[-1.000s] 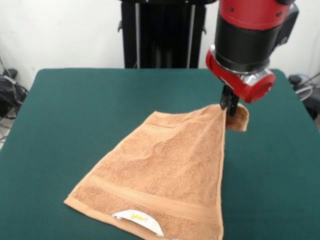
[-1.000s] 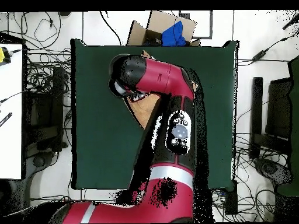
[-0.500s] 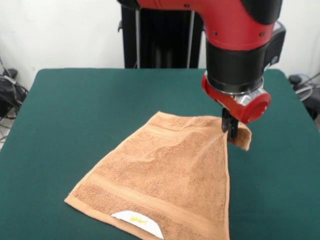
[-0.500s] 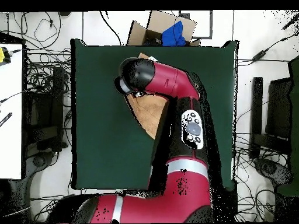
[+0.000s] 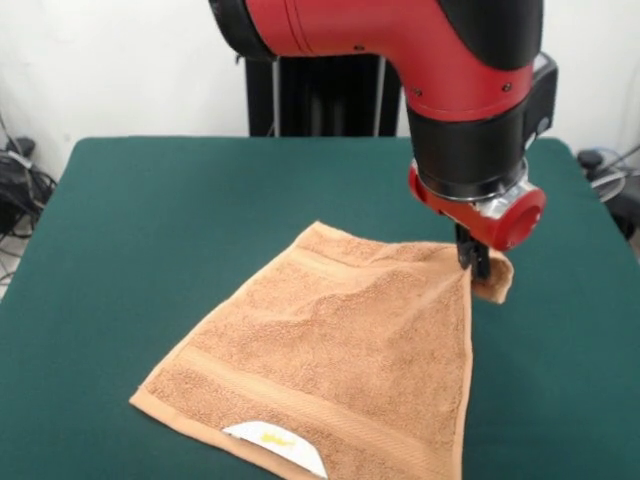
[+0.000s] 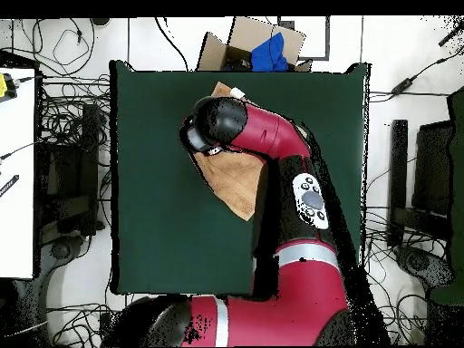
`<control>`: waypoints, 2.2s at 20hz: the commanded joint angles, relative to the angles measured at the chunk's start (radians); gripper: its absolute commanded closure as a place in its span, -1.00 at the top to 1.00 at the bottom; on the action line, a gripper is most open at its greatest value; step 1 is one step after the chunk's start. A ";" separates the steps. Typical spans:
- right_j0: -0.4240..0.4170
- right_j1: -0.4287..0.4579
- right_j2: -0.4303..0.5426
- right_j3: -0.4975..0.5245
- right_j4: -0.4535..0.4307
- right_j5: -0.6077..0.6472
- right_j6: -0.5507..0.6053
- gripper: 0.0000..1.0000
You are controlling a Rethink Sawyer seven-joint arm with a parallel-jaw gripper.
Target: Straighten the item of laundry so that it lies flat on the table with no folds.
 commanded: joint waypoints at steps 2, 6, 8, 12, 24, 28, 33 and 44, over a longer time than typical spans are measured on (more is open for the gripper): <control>-0.024 -0.020 0.153 0.142 -0.061 -0.073 -0.185 -1.00; -0.034 -0.023 0.171 0.156 -0.060 -0.081 -0.182 -1.00; -0.037 -0.024 0.175 0.158 -0.064 -0.079 -0.179 -1.00; -0.035 -0.021 0.175 0.153 -0.072 -0.078 -0.170 -1.00; -0.013 -0.012 0.142 0.137 -0.095 -0.073 -0.109 -1.00; -0.006 -0.014 0.129 0.131 -0.114 -0.073 -0.084 -1.00; -0.005 -0.018 0.129 0.129 -0.124 -0.072 -0.066 -1.00; -0.013 -0.016 0.140 0.144 -0.124 -0.103 -0.064 -1.00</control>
